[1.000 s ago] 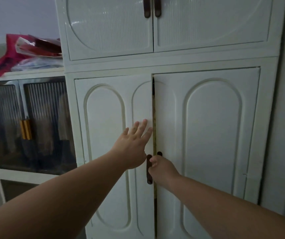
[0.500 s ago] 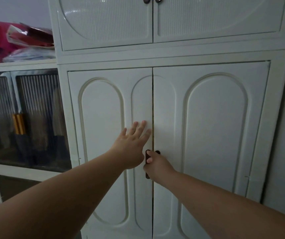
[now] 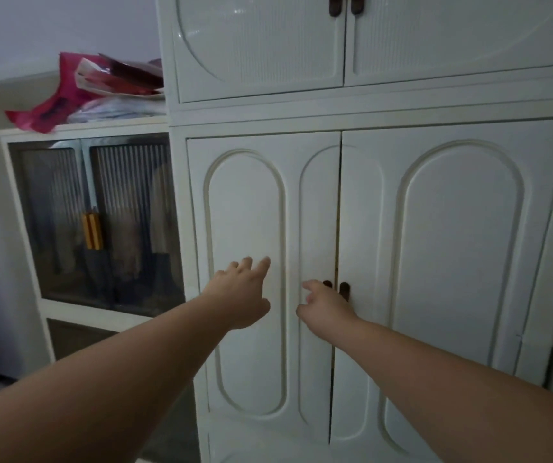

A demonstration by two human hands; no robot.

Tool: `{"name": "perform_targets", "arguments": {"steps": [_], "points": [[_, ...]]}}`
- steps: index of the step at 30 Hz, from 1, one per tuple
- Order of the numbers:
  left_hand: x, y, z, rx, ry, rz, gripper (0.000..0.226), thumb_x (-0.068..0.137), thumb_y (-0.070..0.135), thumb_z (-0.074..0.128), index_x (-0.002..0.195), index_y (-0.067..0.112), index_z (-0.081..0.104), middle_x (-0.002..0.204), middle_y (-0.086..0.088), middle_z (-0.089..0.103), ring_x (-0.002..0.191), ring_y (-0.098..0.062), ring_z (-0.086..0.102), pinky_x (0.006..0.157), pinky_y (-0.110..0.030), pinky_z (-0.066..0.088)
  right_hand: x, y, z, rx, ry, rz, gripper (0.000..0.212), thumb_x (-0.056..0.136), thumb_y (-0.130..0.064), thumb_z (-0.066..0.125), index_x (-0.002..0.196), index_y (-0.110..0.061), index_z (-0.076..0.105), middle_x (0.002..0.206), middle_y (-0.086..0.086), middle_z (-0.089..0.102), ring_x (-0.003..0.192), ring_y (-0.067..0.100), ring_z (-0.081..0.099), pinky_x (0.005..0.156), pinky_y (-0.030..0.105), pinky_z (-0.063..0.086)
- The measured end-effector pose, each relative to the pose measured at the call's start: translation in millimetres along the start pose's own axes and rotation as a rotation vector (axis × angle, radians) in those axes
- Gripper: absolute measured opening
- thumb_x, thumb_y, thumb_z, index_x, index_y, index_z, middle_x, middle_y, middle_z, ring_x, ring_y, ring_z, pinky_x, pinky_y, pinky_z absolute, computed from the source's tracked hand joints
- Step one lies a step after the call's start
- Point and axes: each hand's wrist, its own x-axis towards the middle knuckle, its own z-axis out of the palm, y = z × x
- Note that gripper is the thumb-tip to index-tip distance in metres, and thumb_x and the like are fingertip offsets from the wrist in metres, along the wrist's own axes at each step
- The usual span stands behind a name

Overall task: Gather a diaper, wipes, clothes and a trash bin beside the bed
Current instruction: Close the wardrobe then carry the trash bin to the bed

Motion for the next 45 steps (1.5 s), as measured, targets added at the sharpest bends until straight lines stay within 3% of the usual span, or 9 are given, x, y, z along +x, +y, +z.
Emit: {"name": "perform_targets", "arguments": {"steps": [3, 5, 14, 19, 24, 29, 35, 40, 45], "points": [[-27, -33, -4, -0.015, -0.044, -0.081, 0.079, 0.088, 0.052, 0.05, 0.155, 0.024, 0.017, 0.153, -0.011, 0.037, 0.135, -0.034, 0.041, 0.105, -0.05, 0.041, -6, -25, 20, -0.029, -0.006, -0.06, 0.067, 0.089, -0.034, 0.055, 0.152, -0.027, 0.036, 0.132, -0.002, 0.054, 0.103, 0.015, 0.056, 0.077, 0.026, 0.048], [-44, -54, -6, 0.007, -0.072, -0.113, 0.073, 0.089, 0.056, 0.05, 0.151, 0.023, 0.029, 0.15, -0.01, 0.041, 0.133, -0.034, 0.043, 0.104, -0.051, 0.042, -8, -40, 34, -0.048, -0.007, -0.087, 0.068, 0.088, -0.038, 0.056, 0.152, -0.028, 0.037, 0.131, -0.002, 0.056, 0.098, 0.014, 0.056, 0.069, 0.022, 0.043], [-128, -156, -11, -0.066, -0.121, -0.415, 0.074, 0.086, 0.065, 0.051, 0.149, 0.029, 0.032, 0.151, -0.007, 0.041, 0.134, -0.033, 0.043, 0.103, -0.05, 0.042, -15, -130, 143, -0.064, -0.065, -0.237, 0.062, 0.09, -0.051, 0.06, 0.146, -0.033, 0.043, 0.148, 0.002, 0.051, 0.127, 0.028, 0.056, 0.091, 0.036, 0.051], [-169, -204, -13, -0.091, -0.14, -0.599, 0.075, 0.089, 0.066, 0.052, 0.15, 0.027, 0.034, 0.151, -0.009, 0.042, 0.136, -0.033, 0.042, 0.105, -0.048, 0.042, -9, -168, 195, -0.028, -0.195, -0.312, 0.061, 0.088, -0.055, 0.059, 0.144, -0.036, 0.043, 0.144, -0.001, 0.053, 0.121, 0.024, 0.058, 0.077, 0.029, 0.05], [-208, -246, -14, -0.083, -0.177, -0.763, 0.074, 0.089, 0.065, 0.052, 0.149, 0.025, 0.035, 0.147, -0.009, 0.045, 0.132, -0.031, 0.046, 0.101, -0.047, 0.045, -1, -204, 249, -0.015, -0.325, -0.393, 0.062, 0.087, -0.055, 0.06, 0.144, -0.037, 0.043, 0.143, -0.002, 0.053, 0.114, 0.021, 0.058, 0.081, 0.034, 0.053], [-245, -290, -18, -0.061, -0.21, -0.934, 0.075, 0.087, 0.066, 0.05, 0.148, 0.023, 0.038, 0.142, -0.01, 0.047, 0.128, -0.031, 0.046, 0.101, -0.044, 0.045, 4, -246, 309, -0.083, -0.475, -0.516, 0.068, 0.085, -0.055, 0.061, 0.147, -0.032, 0.043, 0.15, 0.001, 0.049, 0.131, 0.025, 0.052, 0.102, 0.042, 0.049], [-295, -325, -18, -0.038, -0.228, -1.13, 0.074, 0.086, 0.068, 0.05, 0.146, 0.026, 0.039, 0.141, -0.009, 0.049, 0.126, -0.031, 0.049, 0.099, -0.043, 0.047, -5, -283, 365, -0.188, -0.602, -0.704, 0.069, 0.088, -0.05, 0.062, 0.15, -0.028, 0.041, 0.153, 0.003, 0.044, 0.136, 0.027, 0.047, 0.105, 0.04, 0.045], [-343, -342, -10, -0.032, -0.242, -1.221, 0.065, 0.081, 0.072, 0.049, 0.129, 0.027, 0.051, 0.124, -0.007, 0.055, 0.113, -0.03, 0.053, 0.084, -0.04, 0.046, -24, -309, 412, -0.256, -0.727, -0.808, 0.069, 0.087, -0.054, 0.059, 0.149, -0.028, 0.042, 0.152, 0.004, 0.043, 0.136, 0.029, 0.045, 0.107, 0.041, 0.043], [-397, -374, -2, -0.009, -0.248, -1.308, 0.069, 0.083, 0.068, 0.05, 0.137, 0.026, 0.046, 0.131, -0.008, 0.053, 0.119, -0.03, 0.05, 0.081, -0.04, 0.041, -58, -338, 464, -0.254, -0.806, -0.851, 0.067, 0.085, -0.049, 0.061, 0.147, -0.028, 0.045, 0.154, 0.003, 0.04, 0.133, 0.027, 0.047, 0.1, 0.036, 0.045]]}}
